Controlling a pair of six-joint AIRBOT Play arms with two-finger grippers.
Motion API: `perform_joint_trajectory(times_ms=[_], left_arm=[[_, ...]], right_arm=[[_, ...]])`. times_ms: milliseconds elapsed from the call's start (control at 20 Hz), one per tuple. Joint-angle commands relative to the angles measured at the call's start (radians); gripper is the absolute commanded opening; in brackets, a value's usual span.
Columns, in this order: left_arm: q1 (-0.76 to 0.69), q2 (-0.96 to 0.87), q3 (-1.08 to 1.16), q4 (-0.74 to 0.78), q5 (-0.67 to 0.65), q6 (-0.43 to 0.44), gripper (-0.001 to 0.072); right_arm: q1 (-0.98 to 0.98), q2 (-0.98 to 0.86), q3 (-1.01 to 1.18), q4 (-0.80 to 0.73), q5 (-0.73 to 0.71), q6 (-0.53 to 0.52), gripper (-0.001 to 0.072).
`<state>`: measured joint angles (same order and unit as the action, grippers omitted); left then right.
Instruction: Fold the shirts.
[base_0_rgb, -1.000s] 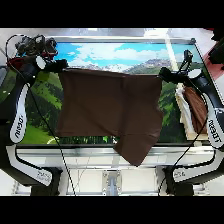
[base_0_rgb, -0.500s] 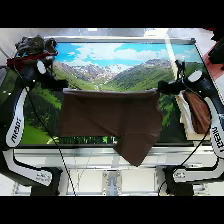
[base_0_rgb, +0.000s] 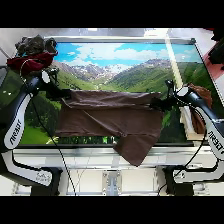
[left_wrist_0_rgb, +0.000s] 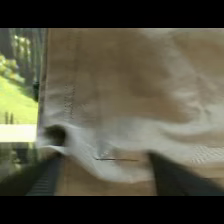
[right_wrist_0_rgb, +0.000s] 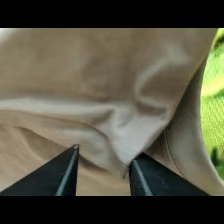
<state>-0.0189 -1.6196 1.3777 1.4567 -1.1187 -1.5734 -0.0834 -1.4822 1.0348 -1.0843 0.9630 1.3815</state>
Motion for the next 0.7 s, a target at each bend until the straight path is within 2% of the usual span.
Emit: perform_joint_trajectory(times_ms=[0,100,250,300,450,650], left_arm=[[0.0,0.048,0.031,-0.016,-0.032,0.005,0.0651],[0.005,0.161,0.04,-0.012,-0.021,0.037,0.0652],[0.02,0.359,-0.005,0.063,-0.009,0.046,0.0652],[0.03,0.424,-0.051,0.092,-0.007,0.043,0.0651],[0.053,0.57,-0.223,0.087,0.008,0.0,0.0652],[0.053,0.624,-0.289,0.0,-0.003,0.001,0.0652]], right_arm=[[0.002,0.047,0.047,-0.038,0.099,0.013,0.0372],[0.002,0.164,0.1,-0.148,0.156,0.018,0.0372],[-0.046,0.378,0.051,-0.316,0.263,0.169,0.0525],[-0.081,0.443,-0.022,-0.308,0.309,0.177,0.0525],[-0.177,0.568,-0.313,-0.147,0.321,0.195,0.0524],[-0.208,0.576,-0.577,0.085,0.318,0.194,0.0521]])
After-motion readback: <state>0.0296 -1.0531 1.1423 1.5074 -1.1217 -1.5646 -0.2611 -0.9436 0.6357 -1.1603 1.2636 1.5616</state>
